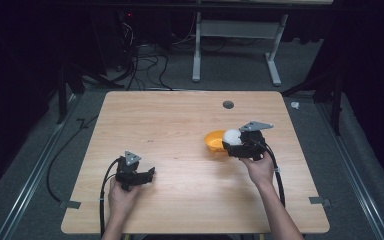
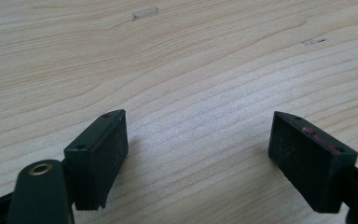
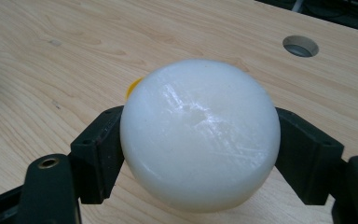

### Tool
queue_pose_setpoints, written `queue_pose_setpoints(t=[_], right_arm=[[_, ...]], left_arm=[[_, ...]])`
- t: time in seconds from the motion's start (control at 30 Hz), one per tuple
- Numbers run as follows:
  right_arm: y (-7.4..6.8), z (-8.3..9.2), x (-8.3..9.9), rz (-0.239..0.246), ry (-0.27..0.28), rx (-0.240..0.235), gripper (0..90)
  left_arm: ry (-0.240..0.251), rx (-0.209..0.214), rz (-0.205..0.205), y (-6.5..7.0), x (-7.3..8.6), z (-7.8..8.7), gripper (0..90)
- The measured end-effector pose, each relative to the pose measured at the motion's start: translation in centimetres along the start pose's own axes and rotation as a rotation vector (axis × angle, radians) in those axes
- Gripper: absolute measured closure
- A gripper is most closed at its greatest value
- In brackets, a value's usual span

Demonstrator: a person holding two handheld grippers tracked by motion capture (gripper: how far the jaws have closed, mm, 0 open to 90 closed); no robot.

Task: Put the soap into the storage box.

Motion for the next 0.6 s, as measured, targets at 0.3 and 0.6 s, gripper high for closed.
queue_pose_setpoints(t=[0.3, 0.6], right_arm=[[0.0, -0.6, -0.8, -0.014, -0.006, -0.008, 24.6], [-0.2, -1.4, -1.3, -0.025, -0.013, -0.023, 24.6]], left_arm=[[0.0, 0.0, 0.0, 0.0, 0.0, 0.0, 20.3], [0.0, 0.0, 0.0, 0.0, 0.0, 0.0, 20.3]])
Point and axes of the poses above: each handheld gripper's, and its own axes: z roughly backward along the jaws, x roughly out of its underside, y roughly to its right, the point moved 4 cm from there along -z, roughly forward along the jaws, and after that the axes turned 8 degrees about -z, right-handed, at the moved point
